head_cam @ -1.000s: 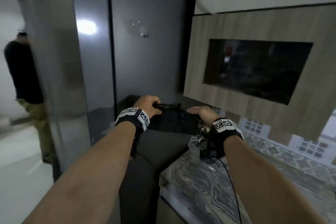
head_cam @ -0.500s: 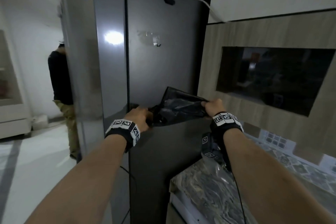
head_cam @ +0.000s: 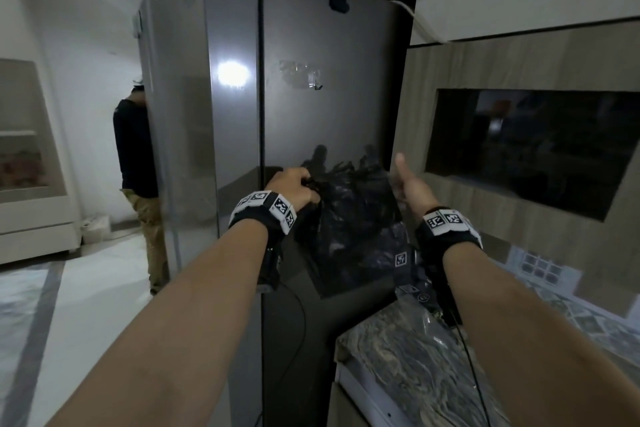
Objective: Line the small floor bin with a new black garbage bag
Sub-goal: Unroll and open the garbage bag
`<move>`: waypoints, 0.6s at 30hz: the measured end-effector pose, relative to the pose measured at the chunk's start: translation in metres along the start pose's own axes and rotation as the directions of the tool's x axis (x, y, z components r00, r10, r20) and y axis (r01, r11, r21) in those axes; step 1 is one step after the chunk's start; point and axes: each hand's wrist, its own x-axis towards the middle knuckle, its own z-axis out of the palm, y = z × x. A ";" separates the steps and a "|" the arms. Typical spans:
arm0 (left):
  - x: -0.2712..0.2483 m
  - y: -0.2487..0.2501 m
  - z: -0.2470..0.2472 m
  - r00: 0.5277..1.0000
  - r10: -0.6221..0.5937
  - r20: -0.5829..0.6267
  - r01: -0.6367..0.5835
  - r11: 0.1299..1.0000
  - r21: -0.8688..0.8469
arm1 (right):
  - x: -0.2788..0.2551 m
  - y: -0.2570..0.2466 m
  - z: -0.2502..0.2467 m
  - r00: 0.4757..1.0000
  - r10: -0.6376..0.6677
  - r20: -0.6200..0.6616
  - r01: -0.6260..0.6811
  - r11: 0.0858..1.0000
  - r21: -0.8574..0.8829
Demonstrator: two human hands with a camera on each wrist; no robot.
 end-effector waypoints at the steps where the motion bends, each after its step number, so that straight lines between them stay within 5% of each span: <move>1: 0.001 0.003 0.000 0.999 -0.034 -0.008 0.034 0.999 -0.026 | -0.004 -0.007 -0.001 0.991 -0.129 -0.042 0.128 0.991 -0.035; 4: 0.001 0.013 0.000 0.990 -0.134 -0.045 0.130 0.988 -0.084 | -0.013 -0.017 0.005 0.857 -0.497 -0.133 0.426 0.831 -0.358; 7: 0.001 0.025 0.005 0.983 -0.176 -0.061 0.165 0.975 -0.148 | -0.026 -0.024 0.031 0.911 -0.361 0.198 0.411 0.830 -0.378; 9: 0.000 0.032 0.008 0.982 -0.188 -0.021 0.177 0.951 -0.253 | -0.029 -0.022 0.049 0.902 -0.315 0.294 0.419 0.804 -0.422; 11: -0.002 0.035 0.007 0.972 -0.227 0.055 0.230 0.892 -0.389 | -0.026 -0.018 0.062 0.894 -0.405 0.190 0.446 0.773 -0.452; 13: -0.001 0.030 0.005 0.933 -0.257 0.252 0.357 0.748 -0.559 | -0.018 -0.016 0.063 0.889 -0.449 0.087 0.436 0.773 -0.461; 15: -0.006 0.024 0.002 0.921 -0.195 0.337 0.377 0.664 -0.646 | -0.015 -0.015 0.060 0.900 -0.428 0.083 0.421 0.804 -0.421; 18: -0.024 0.019 -0.007 0.931 -0.076 0.358 0.301 0.715 -0.631 | -0.013 -0.015 0.054 0.918 -0.393 0.061 0.389 0.856 -0.342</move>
